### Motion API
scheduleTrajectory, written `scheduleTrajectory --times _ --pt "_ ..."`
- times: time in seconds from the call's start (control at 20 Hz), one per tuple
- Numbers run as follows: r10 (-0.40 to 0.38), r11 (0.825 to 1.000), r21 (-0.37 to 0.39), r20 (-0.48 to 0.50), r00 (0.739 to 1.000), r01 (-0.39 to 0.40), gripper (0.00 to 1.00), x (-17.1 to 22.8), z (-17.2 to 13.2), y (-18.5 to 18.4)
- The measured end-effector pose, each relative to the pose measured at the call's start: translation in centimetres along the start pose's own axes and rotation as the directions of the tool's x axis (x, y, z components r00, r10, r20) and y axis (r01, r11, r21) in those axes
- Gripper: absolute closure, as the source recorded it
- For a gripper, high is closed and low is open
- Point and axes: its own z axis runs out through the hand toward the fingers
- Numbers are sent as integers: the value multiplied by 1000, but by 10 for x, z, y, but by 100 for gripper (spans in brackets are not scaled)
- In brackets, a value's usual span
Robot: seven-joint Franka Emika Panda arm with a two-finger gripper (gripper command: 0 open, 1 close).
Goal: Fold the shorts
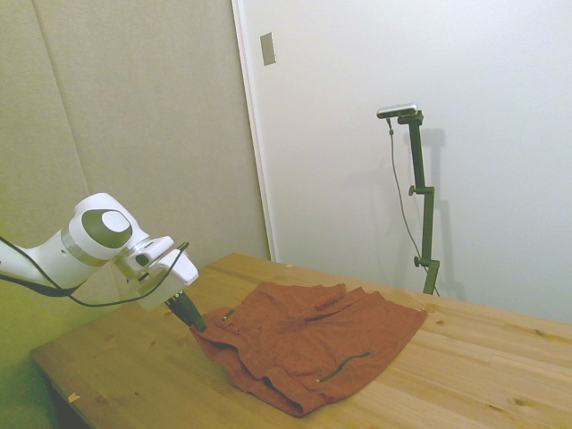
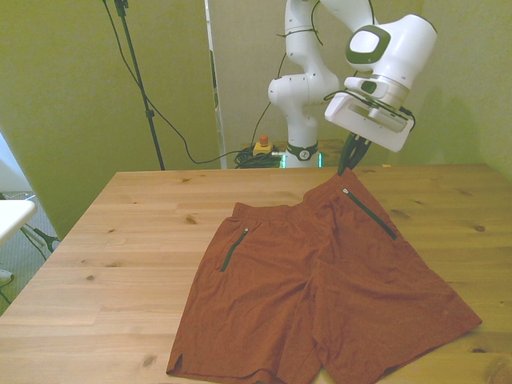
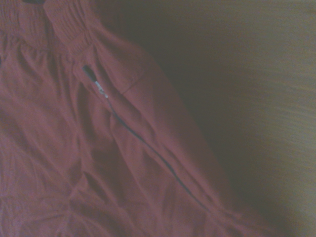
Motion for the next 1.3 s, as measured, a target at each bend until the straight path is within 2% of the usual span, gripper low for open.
scheduleTrajectory --times 0.2,0.35,0.5,0.65,0.7,0.85,0.95,1.15,1.3 --pt "56 995 70 121 991 -65 100 47 0 40" --pt "105 987 98 201 974 -127 100 83 13 74" --pt "164 976 93 271 949 -195 100 108 39 113" --pt "214 967 66 307 927 -245 100 119 82 143" --pt "232 963 56 313 921 -262 0 120 99 150" --pt "282 948 40 356 891 -317 0 125 151 163" --pt "301 941 34 377 876 -338 0 133 169 171" --pt "325 931 33 373 869 -362 0 148 173 183" --pt "326 932 29 376 867 -362 0 148 176 184"
